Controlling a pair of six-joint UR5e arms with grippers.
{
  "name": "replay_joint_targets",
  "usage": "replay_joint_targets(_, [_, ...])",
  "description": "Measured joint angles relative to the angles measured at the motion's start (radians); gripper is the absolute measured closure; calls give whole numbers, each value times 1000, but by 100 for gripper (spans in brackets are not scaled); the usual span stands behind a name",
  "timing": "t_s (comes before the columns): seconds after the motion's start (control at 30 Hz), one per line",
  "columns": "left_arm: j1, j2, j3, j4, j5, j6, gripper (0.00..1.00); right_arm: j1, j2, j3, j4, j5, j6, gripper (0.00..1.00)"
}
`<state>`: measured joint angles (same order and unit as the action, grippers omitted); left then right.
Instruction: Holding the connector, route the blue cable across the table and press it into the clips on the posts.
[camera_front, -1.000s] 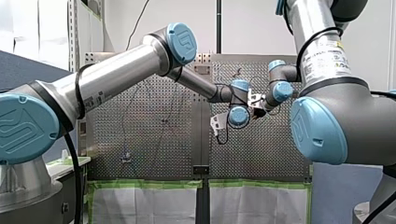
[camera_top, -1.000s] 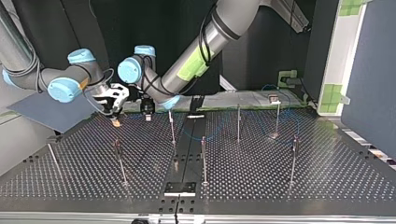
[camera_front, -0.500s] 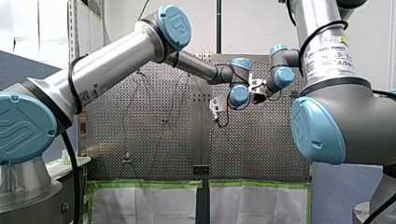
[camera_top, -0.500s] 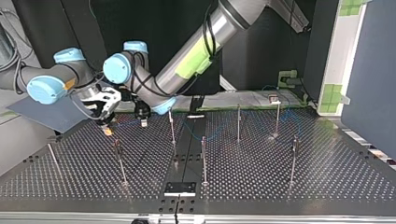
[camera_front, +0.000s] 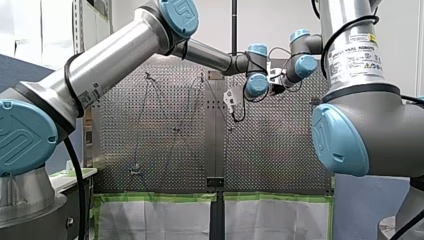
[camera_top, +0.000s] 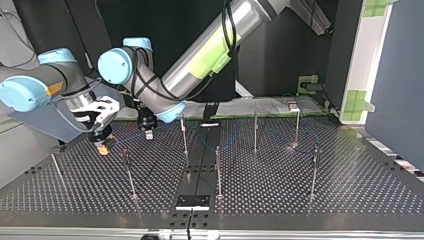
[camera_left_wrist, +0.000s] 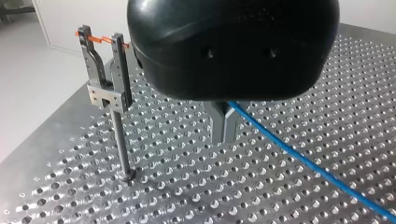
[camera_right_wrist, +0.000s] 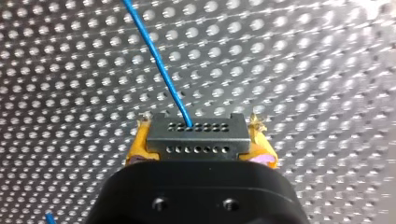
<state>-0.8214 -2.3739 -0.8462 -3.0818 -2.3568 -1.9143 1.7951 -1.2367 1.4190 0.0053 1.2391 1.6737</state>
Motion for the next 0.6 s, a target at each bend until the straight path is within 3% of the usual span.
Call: replay_joint_targets(0.6, [-3,47,4,13,1,2,100,15,-44,-65,51,-25,5,100])
